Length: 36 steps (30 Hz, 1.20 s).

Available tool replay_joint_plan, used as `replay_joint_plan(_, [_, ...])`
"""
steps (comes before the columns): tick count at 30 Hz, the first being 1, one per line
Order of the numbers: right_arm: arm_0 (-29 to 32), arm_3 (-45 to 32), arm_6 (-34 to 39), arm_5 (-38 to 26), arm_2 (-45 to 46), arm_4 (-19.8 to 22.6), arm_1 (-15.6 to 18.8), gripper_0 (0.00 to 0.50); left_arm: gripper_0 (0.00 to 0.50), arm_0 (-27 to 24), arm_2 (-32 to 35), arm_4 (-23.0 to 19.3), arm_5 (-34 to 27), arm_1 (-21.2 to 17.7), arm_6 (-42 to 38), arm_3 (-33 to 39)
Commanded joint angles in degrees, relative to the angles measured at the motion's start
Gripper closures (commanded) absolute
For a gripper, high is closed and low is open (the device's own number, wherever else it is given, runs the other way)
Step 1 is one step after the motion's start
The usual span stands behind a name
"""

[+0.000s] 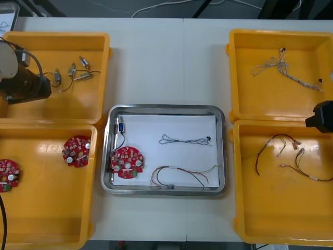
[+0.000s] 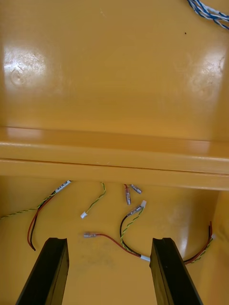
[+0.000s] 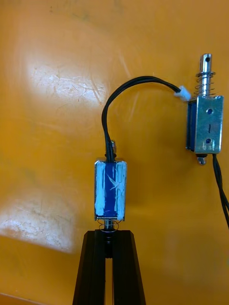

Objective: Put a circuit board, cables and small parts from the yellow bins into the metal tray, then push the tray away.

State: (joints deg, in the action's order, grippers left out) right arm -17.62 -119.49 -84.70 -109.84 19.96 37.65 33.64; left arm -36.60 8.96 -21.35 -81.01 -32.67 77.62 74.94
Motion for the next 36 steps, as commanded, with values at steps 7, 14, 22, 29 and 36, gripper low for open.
replay_joint_plan(7, [1.0, -1.4, 2.5, -0.2, 0.7, 0.9, -0.4, 0.000, 0.474, 0.5, -1.2, 0.4, 0.9, 0.4, 1.8, -0.1])
replay_joint_plan(14, [1.7, -1.3, 2.6, -0.2, 1.1, 1.4, -0.3, 0.000, 0.158, 0.5, -1.3, 0.3, 0.9, 0.5, 1.9, -0.1])
replay_joint_plan(22, [2.6, -1.4, 2.7, -0.2, 1.0, 2.0, 0.7, 0.000, 0.081, -1.2, -1.2, 0.9, 0.4, 0.2, 2.0, -0.1])
replay_joint_plan(29, [2.6, -1.4, 3.2, -0.2, 1.0, 2.0, 0.7, 0.000, 0.081, -3.7, -0.5, 1.1, 0.5, -0.1, 1.4, -2.1])
replay_joint_plan(36, [2.6, -1.4, 4.5, -0.2, 0.0, 1.6, 0.7, 0.000, 0.081, -6.8, 0.2, 1.3, 0.6, -0.1, 1.0, -6.1])
